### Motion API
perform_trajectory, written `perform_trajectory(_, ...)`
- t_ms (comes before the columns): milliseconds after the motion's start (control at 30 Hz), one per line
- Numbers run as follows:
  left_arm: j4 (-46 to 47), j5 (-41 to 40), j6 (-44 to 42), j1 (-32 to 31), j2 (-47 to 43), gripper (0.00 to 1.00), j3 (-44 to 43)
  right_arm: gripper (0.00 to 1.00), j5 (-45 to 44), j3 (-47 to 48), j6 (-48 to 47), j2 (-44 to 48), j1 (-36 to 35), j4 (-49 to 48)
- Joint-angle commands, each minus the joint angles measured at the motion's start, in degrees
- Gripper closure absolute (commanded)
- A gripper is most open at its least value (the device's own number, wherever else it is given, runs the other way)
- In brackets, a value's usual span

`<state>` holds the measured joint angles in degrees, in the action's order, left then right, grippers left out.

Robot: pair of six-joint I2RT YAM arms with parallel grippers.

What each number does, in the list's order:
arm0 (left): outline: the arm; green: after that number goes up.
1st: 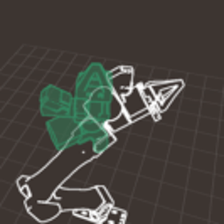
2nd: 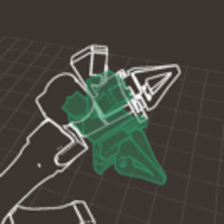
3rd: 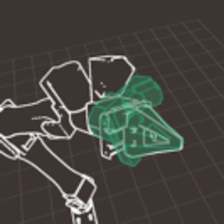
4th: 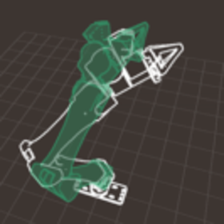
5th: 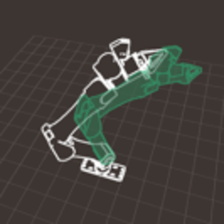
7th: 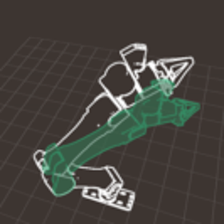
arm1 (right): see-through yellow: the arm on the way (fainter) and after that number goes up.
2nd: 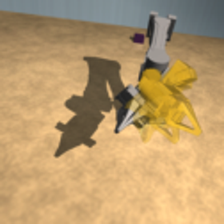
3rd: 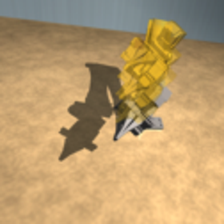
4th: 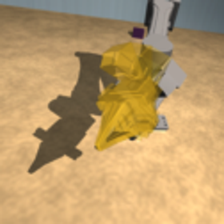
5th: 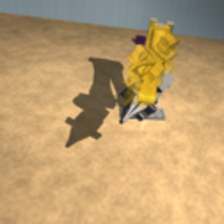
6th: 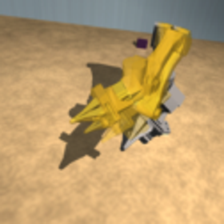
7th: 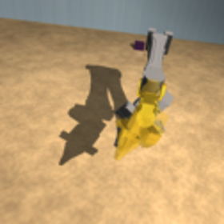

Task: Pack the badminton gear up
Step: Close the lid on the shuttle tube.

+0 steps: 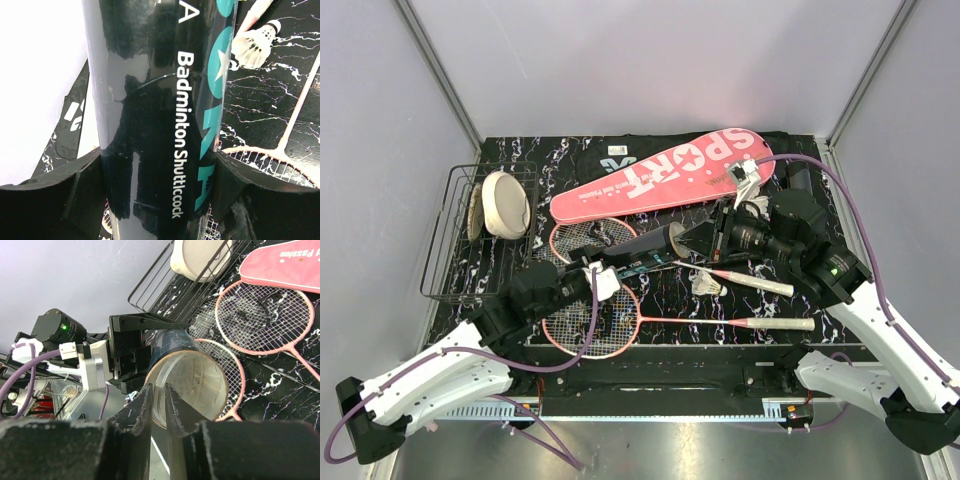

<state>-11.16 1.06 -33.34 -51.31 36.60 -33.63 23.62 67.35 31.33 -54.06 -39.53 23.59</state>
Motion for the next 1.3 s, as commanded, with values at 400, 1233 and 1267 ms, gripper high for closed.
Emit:
perform_trajectory(400, 4.0, 0.3, -0.1, -0.5, 1.7, 1.0, -4.3, 1.0, -14.4, 9.8, -10.8, 3.1, -0.5, 15.4)
perform_trajectory(1233, 4.9, 0.9, 1.3, -0.5, 3.0, 1.0, -5.0, 0.7, -7.2, 4.2, -5.8, -0.1, -2.6, 6.5)
perform_trajectory(1267, 4.9, 1.0, 1.3, -0.5, 3.0, 1.0, -5.0, 0.68, -6.9, 3.9, -5.0, 0.1, -2.6, 5.7)
